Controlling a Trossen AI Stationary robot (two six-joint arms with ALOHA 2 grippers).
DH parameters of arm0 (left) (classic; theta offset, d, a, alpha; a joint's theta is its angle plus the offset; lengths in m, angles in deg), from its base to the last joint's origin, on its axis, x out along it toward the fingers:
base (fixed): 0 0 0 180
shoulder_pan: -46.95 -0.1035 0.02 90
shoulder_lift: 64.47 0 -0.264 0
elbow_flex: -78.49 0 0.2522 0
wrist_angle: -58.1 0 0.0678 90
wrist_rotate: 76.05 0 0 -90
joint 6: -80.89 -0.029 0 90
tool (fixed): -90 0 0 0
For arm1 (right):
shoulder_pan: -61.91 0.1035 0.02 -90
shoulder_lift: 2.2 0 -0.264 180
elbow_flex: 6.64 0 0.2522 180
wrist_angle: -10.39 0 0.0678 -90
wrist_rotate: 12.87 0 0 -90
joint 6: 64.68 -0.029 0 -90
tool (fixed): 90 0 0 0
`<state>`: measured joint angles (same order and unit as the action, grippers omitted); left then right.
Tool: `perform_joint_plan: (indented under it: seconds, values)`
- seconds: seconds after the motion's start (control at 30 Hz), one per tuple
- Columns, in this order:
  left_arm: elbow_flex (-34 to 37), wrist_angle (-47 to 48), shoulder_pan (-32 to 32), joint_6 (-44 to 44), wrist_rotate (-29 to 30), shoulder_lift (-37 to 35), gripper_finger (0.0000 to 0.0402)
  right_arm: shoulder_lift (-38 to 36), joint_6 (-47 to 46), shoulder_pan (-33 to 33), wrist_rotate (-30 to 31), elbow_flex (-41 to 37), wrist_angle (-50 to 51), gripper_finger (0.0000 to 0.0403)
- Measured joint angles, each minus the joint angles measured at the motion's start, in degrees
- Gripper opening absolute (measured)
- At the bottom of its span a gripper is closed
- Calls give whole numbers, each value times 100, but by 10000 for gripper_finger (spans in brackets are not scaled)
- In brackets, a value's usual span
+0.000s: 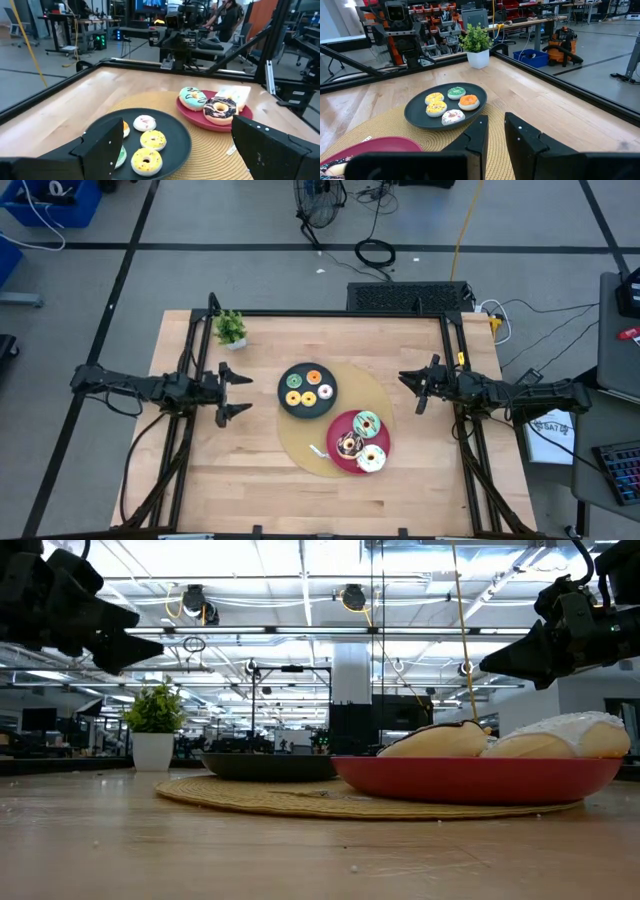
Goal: Pick & Place donuts
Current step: Return to Home Position
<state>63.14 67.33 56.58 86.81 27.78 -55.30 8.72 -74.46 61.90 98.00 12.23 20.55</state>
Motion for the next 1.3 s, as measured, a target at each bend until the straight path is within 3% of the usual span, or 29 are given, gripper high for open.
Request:
perform_joint_plan:
  seconds: [1.3]
  values:
    - [101,27,2,184,18,68,365,2,0,0,0,0,0,55]
